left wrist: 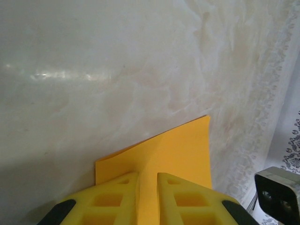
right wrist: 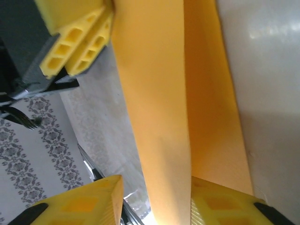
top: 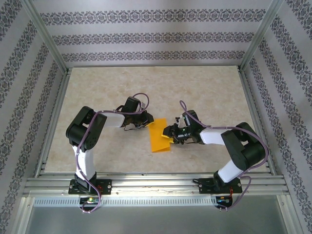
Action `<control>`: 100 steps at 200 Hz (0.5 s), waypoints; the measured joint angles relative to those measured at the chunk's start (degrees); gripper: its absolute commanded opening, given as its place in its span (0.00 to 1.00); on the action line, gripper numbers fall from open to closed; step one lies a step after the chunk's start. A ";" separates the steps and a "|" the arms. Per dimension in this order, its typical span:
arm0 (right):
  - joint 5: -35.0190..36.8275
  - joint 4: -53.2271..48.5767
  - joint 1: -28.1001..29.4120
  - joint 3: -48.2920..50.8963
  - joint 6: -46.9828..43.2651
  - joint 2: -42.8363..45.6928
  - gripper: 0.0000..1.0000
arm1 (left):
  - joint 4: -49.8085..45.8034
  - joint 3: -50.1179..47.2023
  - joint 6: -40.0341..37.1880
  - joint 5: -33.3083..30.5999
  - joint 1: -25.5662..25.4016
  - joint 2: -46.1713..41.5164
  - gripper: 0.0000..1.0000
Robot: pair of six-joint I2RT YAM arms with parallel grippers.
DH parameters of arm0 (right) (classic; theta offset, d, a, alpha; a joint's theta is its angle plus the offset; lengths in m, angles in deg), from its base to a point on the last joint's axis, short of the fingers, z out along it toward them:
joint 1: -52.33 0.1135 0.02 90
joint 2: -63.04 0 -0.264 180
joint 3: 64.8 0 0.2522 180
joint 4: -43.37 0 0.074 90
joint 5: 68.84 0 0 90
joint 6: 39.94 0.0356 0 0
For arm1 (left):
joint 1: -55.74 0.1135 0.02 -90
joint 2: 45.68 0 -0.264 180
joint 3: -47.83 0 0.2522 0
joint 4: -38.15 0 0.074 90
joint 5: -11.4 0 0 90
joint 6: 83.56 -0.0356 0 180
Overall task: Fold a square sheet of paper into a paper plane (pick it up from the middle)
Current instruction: Fold the triangle a second time at the center of the table.
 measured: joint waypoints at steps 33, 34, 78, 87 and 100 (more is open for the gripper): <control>-0.48 0.28 -1.20 -1.53 -0.63 -1.88 0.25 | -0.04 1.60 -0.46 0.81 -0.02 1.22 0.19; -0.48 0.28 -1.20 -1.55 -0.61 -1.90 0.25 | -0.11 1.66 -0.46 0.83 -0.02 1.25 0.19; -0.46 -0.61 -1.57 -3.08 -1.57 -2.89 0.22 | -0.13 5.25 -2.19 0.61 -0.13 2.75 0.26; -0.46 -0.81 -1.57 -3.19 -1.75 -2.86 0.23 | -0.13 5.46 -3.15 0.26 -0.15 2.12 0.27; -0.46 -1.51 -1.57 -3.19 -1.92 -2.78 0.24 | -0.55 5.33 -4.48 -0.57 -0.20 0.35 0.33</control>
